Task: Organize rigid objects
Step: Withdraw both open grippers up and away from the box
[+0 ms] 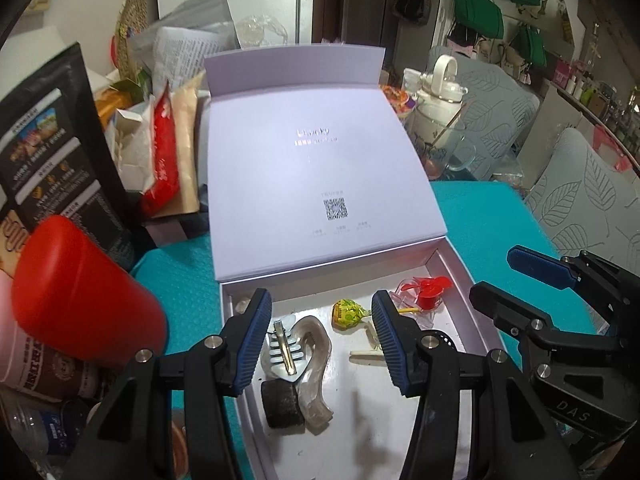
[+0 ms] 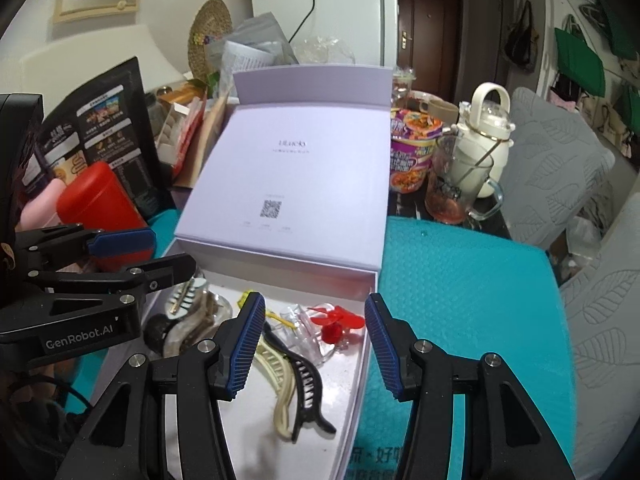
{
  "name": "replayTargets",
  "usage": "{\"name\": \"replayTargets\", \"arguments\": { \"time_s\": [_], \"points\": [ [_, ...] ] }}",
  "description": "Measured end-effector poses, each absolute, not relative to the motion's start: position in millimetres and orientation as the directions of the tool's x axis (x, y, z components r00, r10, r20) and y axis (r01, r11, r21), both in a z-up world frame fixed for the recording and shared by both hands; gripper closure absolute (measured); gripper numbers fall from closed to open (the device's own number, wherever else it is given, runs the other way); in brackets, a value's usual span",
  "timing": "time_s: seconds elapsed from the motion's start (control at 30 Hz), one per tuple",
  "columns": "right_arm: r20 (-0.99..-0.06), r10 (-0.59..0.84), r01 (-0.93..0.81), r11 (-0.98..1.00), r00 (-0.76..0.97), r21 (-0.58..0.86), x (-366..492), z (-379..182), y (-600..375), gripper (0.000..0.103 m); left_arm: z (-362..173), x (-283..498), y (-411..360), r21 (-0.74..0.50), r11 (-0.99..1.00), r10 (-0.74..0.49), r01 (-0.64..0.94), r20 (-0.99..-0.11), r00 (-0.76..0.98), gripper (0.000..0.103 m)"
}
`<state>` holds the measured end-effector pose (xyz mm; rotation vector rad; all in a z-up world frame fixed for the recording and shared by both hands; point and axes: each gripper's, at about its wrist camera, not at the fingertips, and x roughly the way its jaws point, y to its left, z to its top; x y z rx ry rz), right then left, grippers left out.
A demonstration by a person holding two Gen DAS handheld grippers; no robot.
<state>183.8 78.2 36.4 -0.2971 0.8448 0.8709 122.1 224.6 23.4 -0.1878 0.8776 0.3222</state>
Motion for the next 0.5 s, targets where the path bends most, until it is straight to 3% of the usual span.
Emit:
{"name": "replayTargets", "arguments": {
  "time_s": [0.5],
  "points": [
    [-0.671, 0.610, -0.779, 0.622, 0.422, 0.075, 134, 93, 45, 0.050, 85, 64, 193, 0.004, 0.942, 0.249, -0.337, -0.683, 0.687, 0.051]
  ]
}}
